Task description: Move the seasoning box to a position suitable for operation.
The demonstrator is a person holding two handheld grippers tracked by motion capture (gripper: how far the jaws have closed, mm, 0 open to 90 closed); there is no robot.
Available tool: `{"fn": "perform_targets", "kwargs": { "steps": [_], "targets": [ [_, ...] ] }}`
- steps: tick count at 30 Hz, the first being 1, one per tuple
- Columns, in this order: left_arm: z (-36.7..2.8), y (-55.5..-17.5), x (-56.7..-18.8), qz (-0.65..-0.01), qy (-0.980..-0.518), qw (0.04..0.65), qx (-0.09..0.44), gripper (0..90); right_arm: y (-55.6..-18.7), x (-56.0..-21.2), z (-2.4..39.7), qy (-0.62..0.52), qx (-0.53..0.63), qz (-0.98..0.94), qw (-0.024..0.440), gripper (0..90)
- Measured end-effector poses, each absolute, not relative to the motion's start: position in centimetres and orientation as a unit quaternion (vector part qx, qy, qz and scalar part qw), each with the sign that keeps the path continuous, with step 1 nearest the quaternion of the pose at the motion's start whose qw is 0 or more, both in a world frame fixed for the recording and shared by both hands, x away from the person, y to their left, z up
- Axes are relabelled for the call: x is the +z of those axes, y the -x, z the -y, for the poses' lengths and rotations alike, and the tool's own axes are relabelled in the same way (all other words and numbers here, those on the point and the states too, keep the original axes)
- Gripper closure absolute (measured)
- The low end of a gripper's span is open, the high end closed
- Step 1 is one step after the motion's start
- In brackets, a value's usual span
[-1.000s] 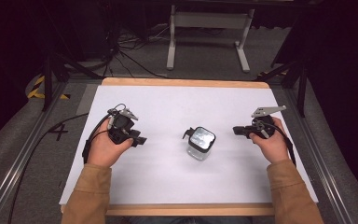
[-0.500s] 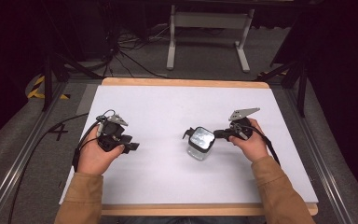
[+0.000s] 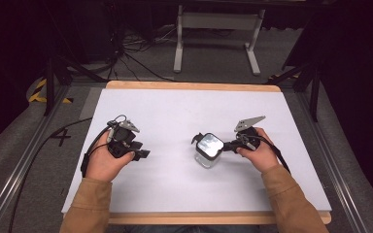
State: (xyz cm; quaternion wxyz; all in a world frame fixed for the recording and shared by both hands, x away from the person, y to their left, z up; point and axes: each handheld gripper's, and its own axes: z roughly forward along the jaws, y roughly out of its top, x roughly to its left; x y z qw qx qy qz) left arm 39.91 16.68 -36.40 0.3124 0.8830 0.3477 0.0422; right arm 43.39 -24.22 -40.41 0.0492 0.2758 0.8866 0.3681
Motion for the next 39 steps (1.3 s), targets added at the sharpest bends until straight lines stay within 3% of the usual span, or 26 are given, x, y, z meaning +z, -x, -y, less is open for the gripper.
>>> {"fn": "perform_targets", "kwargs": {
  "steps": [16, 29, 39],
  "targets": [
    [-15.1, -41.0, -36.0, -0.326, -0.89, 0.315, 0.039, 54.4, -40.2, -40.2, 22.3, -0.237, 0.329, -0.913, 0.033, 89.9],
    [-14.9, -41.1, -35.8, -0.323, -0.891, 0.317, 0.039, 54.4, -39.8, -40.0, 22.1, -0.233, 0.33, -0.914, 0.027, 90.0],
    [-15.0, -40.9, -35.7, -0.32, -0.89, 0.322, 0.039, 54.4, -39.8, -38.1, 23.8, -0.246, 0.358, -0.899, 0.052, 89.9]
  ]
}}
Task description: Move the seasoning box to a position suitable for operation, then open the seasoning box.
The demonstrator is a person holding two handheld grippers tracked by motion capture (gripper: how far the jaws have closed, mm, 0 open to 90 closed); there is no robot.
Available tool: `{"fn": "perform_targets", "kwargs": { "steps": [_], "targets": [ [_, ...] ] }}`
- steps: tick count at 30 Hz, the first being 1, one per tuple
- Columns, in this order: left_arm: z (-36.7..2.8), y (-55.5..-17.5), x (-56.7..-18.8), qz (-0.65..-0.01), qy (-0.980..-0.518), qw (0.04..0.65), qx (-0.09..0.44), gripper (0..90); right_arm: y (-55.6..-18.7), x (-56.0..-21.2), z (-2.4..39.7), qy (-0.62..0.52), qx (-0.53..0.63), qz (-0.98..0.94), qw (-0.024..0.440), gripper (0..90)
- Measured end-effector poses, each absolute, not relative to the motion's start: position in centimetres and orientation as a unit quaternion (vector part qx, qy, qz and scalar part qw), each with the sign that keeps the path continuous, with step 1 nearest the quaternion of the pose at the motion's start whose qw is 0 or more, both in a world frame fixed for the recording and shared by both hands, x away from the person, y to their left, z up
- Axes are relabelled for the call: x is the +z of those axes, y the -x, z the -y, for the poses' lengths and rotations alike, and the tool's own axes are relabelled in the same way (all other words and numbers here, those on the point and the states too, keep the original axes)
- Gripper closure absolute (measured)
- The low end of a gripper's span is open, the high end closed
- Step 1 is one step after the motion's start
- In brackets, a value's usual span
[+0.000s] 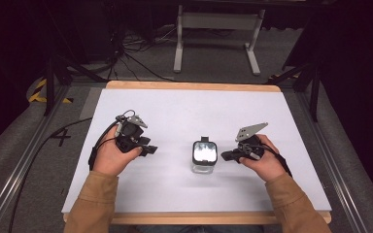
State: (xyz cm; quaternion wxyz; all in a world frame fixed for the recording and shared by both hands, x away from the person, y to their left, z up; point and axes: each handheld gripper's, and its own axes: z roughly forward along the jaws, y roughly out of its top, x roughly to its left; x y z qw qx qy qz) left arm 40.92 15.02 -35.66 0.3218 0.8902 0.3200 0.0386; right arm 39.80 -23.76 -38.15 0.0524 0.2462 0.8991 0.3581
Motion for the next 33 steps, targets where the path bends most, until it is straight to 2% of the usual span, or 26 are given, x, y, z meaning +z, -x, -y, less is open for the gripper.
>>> {"fn": "perform_targets", "kwargs": {
  "steps": [9, 18, 33],
  "targets": [
    [-15.3, -40.8, -35.5, -0.323, -0.887, 0.328, 0.037, 54.2, -40.3, -36.2, 24.0, -0.246, 0.398, -0.882, 0.053, 90.0],
    [-15.1, -40.7, -35.6, -0.32, -0.889, 0.327, 0.035, 53.8, -42.1, -33.6, 22.3, -0.229, 0.41, -0.881, 0.057, 89.9],
    [-15.3, -40.8, -35.6, -0.317, -0.89, 0.327, 0.031, 53.4, -45.3, -32.0, 19.8, -0.219, 0.395, -0.89, 0.06, 89.7]
  ]
}}
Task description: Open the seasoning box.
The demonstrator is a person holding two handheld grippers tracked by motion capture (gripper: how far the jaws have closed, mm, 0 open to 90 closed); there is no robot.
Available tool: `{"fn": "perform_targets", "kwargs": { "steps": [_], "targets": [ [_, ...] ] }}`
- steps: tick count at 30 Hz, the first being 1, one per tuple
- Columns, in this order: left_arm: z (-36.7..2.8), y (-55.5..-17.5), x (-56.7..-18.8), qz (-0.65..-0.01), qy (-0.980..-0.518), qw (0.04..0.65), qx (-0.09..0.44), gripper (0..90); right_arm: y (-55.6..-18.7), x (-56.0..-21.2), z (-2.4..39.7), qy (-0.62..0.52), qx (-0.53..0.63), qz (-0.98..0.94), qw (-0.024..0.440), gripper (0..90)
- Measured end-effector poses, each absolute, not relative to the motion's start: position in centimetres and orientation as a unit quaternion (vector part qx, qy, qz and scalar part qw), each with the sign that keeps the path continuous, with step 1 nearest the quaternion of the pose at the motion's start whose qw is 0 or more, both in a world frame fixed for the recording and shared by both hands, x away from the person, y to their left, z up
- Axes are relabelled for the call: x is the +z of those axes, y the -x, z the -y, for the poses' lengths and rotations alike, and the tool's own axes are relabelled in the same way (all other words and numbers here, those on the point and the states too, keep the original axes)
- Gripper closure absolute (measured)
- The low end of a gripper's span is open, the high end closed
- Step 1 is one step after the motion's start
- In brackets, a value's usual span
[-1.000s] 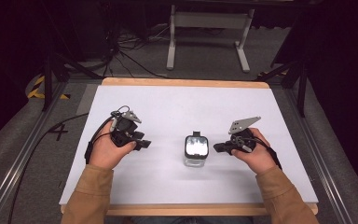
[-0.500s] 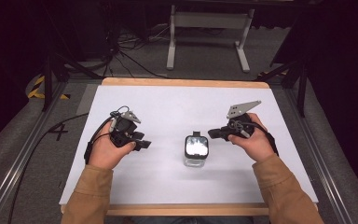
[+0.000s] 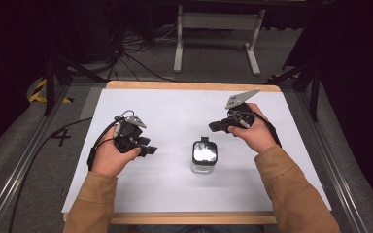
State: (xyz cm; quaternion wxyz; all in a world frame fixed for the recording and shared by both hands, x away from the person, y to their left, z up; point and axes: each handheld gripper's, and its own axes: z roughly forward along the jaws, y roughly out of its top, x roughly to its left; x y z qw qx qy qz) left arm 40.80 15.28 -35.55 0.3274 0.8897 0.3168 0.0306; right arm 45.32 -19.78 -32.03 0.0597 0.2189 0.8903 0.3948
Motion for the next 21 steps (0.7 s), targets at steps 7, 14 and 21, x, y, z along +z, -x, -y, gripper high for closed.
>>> {"fn": "perform_targets", "kwargs": {
  "steps": [7, 14, 21],
  "targets": [
    [-15.1, -40.8, -35.7, -0.317, -0.89, 0.327, 0.032, 53.3, -45.6, -32.6, 18.6, -0.214, 0.382, -0.897, 0.054, 89.8],
    [-15.0, -40.8, -35.6, -0.315, -0.892, 0.324, 0.03, 53.2, -45.8, -33.5, 18.1, -0.215, 0.368, -0.904, 0.045, 89.7],
    [-14.9, -40.8, -35.7, -0.316, -0.89, 0.326, 0.031, 53.2, -45.9, -34.1, 18.1, -0.218, 0.36, -0.907, 0.032, 89.6]
  ]
}}
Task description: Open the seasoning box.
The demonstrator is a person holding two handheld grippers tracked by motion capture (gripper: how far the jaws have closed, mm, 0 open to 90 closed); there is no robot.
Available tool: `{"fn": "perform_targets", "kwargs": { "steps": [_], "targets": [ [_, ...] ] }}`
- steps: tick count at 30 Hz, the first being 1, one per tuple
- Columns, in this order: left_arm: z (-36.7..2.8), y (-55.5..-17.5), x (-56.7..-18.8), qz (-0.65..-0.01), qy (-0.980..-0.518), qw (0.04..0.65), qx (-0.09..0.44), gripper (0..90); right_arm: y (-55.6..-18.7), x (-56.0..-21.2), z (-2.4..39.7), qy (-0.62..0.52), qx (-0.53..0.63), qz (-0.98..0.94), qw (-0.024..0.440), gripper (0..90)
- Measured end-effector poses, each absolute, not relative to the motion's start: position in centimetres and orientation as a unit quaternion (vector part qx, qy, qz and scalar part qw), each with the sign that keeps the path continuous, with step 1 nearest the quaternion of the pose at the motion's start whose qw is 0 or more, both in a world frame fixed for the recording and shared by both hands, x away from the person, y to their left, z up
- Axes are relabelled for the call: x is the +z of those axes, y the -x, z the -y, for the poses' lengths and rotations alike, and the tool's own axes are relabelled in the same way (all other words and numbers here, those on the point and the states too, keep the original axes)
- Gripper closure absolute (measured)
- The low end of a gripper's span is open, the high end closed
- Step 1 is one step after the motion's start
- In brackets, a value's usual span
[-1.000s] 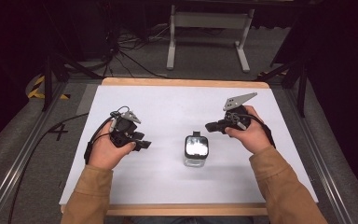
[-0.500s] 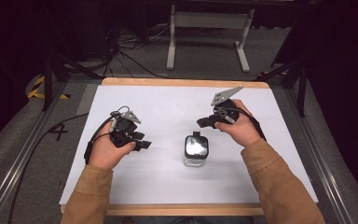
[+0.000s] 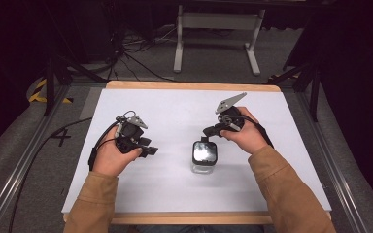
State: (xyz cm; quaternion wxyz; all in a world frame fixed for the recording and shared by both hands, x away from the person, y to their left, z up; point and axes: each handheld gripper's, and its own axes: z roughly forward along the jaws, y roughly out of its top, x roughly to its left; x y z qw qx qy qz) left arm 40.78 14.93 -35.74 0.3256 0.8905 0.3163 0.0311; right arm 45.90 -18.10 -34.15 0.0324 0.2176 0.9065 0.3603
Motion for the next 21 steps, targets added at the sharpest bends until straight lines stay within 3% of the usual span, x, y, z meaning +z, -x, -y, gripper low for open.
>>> {"fn": "perform_targets", "kwargs": {
  "steps": [21],
  "targets": [
    [-14.53, -40.46, -35.35, -0.306, -0.893, 0.327, 0.033, 55.8, -46.07, -34.61, 18.18, -0.23, 0.36, -0.904, 0.025, 90.0]
  ]
}}
